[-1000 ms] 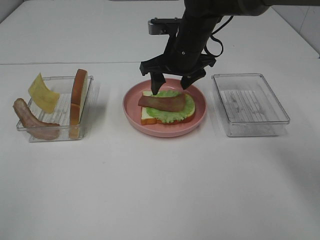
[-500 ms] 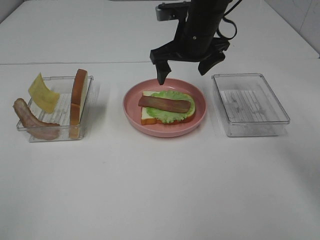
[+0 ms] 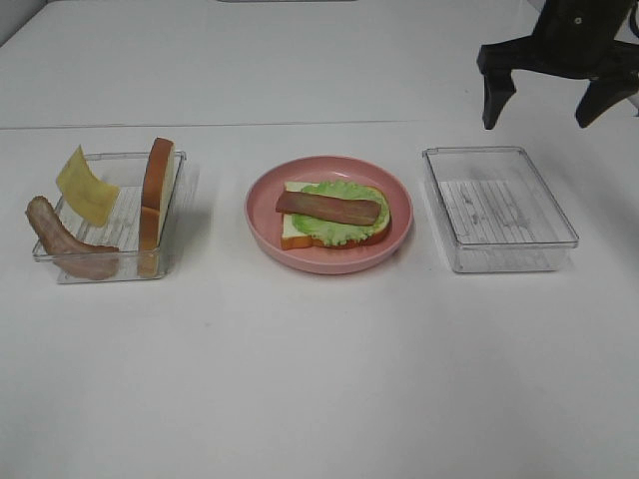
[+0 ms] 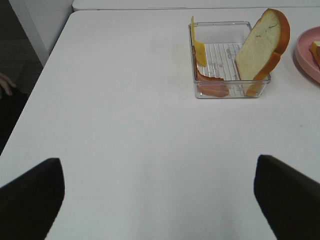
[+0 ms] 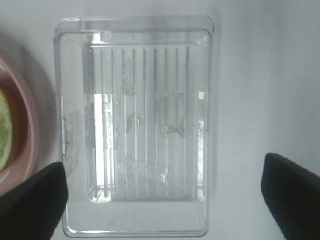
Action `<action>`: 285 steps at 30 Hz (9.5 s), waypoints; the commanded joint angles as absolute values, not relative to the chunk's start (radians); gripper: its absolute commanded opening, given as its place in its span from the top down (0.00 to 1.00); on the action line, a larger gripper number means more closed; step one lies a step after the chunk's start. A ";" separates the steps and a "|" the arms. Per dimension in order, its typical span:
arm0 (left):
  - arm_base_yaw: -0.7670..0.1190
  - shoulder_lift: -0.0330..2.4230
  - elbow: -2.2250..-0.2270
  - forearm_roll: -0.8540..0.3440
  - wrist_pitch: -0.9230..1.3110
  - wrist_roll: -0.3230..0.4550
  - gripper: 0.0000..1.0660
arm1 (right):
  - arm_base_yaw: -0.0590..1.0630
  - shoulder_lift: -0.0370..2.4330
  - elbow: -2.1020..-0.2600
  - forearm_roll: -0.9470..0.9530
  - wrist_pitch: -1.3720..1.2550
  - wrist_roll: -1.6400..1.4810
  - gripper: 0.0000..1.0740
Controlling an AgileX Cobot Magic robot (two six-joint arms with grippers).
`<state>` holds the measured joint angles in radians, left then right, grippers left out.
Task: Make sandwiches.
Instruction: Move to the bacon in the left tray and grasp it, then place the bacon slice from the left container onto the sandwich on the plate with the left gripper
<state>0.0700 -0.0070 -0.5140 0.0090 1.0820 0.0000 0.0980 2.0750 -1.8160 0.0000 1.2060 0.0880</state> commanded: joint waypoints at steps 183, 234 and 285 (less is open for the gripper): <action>-0.124 2.074 -1.513 0.057 0.965 -0.141 0.50 | 0.019 -0.025 -0.452 0.030 1.100 0.009 0.11; -0.124 1.805 -1.651 -0.207 1.078 -0.047 1.00 | 0.019 -0.025 -0.452 0.030 1.100 0.009 0.11; -0.565 2.212 -1.929 -0.796 0.668 0.231 1.00 | 0.019 -0.025 -0.452 0.032 1.100 0.009 0.11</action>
